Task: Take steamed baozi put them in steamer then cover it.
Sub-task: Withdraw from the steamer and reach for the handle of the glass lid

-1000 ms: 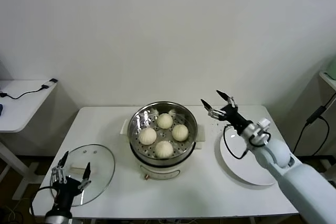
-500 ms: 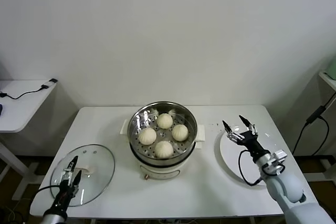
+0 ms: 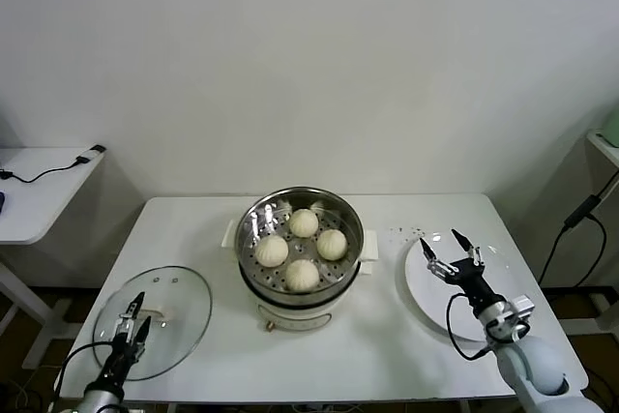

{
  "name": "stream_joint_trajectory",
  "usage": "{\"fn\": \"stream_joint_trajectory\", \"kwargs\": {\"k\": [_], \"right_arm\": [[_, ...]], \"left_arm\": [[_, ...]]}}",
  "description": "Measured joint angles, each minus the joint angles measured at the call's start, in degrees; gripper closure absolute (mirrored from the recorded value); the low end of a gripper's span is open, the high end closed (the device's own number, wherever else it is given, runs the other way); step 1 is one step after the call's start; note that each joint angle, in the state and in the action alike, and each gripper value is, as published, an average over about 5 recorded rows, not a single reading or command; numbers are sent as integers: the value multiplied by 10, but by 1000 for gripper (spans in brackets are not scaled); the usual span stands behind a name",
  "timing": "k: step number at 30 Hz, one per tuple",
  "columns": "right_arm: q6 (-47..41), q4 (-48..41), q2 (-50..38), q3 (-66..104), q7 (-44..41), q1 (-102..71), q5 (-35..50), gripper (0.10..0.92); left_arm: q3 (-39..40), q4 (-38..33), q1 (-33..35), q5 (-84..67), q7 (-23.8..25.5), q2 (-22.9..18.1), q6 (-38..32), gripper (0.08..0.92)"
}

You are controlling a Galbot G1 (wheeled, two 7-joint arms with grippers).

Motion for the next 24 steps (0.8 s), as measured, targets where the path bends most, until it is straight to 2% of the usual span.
{"fn": "stream_joint_trajectory", "kwargs": {"k": [16, 19, 24], "right_arm": [[10, -5, 18, 30, -7, -27, -35, 203], [11, -6, 20, 33, -9, -29, -41, 203], [14, -8, 24, 37, -12, -34, -52, 203]], "left_arm": [[8, 87, -77, -5, -25, 20, -7, 181], [10, 97, -85, -6, -28, 20, -9, 224], [11, 108, -95, -10, -30, 21, -15, 367]]}}
